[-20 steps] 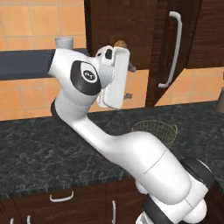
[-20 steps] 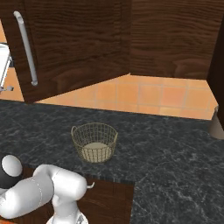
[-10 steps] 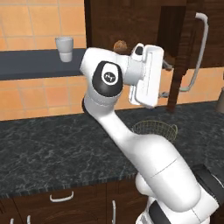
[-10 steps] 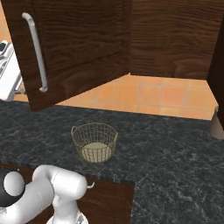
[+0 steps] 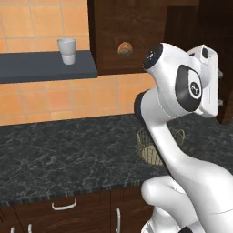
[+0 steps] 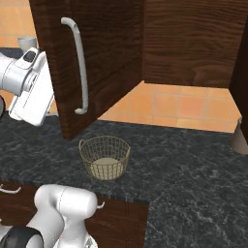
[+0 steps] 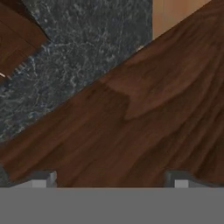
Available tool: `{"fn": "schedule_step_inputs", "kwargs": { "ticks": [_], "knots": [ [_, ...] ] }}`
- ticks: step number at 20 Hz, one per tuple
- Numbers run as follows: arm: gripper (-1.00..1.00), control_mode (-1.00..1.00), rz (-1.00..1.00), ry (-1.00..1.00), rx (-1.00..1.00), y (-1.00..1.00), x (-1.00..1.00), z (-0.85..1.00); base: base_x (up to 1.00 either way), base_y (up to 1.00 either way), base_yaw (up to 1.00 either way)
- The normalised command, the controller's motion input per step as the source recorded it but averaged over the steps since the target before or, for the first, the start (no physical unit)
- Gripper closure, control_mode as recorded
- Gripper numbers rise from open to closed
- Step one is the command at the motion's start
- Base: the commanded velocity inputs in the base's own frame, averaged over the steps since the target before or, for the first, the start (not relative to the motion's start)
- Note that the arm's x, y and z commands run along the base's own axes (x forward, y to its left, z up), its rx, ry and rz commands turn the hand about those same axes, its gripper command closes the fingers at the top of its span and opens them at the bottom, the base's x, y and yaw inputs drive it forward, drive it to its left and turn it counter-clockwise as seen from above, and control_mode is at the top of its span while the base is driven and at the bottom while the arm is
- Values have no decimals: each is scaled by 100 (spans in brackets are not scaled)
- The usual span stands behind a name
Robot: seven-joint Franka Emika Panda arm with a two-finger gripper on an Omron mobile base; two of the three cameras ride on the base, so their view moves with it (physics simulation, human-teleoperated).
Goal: Open the cabinet, pick up the bread from the cabinet and place it in the basket. Then move the basket to the dining counter.
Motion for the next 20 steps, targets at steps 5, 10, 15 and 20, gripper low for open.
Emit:
{"fn": "schedule_step_inputs", "kwargs": {
  "ticks": [5,10,15,20],
  "knots": [
    [-100,-100,8,1,4,-58,12,0,0,0,0],
    [-100,-100,0,5,1,-59,34,0,0,0,0],
    [-100,-100,0,12,0,-36,33,-2,0,0,0],
    [-100,-100,-16,-1,0,71,0,-15,0,0,0]
  ]
}}
